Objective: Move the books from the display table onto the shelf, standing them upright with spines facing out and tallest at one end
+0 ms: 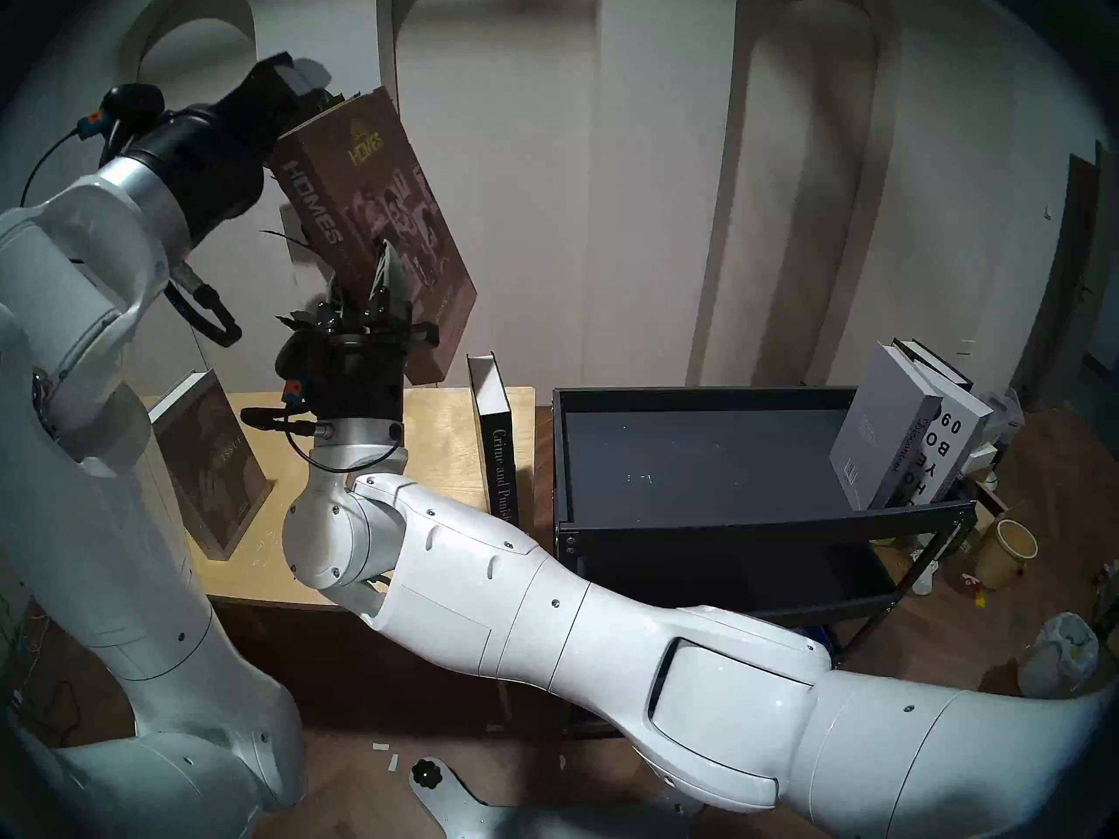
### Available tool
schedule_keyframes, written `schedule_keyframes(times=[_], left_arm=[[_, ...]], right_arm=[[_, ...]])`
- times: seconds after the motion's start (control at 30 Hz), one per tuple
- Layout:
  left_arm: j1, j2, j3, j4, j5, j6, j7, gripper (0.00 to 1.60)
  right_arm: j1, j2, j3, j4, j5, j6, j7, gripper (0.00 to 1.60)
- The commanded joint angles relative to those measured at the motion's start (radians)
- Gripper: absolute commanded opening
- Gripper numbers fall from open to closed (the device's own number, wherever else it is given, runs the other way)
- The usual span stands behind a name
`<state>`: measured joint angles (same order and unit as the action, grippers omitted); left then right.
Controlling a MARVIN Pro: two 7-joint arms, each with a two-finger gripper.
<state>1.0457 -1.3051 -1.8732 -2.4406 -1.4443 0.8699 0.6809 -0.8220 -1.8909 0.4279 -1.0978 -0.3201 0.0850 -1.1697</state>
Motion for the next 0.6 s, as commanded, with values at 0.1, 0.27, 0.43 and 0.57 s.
schedule_keyframes(times=[0.1, 0.27, 0.43, 0.57], left_arm=[[-0.136, 0.060, -0.087, -0.003, -0.064, -0.060, -0.112, 1.60], [-0.179, 0.122, -0.159, -0.003, -0.090, -0.068, -0.167, 1.60], [-0.251, 0.186, -0.223, -0.003, -0.099, -0.059, -0.205, 1.60], [-0.270, 0.233, -0.277, -0.003, -0.095, -0.047, -0.221, 1.60]], right_arm=[[0.021, -0.001, 0.028, -0.030, -0.002, -0.004, -0.024, 0.00], [0.037, 0.017, 0.069, -0.067, -0.002, -0.012, -0.052, 0.00], [0.048, 0.042, 0.111, -0.104, 0.001, -0.020, -0.075, 0.00], [0.058, 0.060, 0.146, -0.144, 0.002, -0.028, -0.094, 0.00]])
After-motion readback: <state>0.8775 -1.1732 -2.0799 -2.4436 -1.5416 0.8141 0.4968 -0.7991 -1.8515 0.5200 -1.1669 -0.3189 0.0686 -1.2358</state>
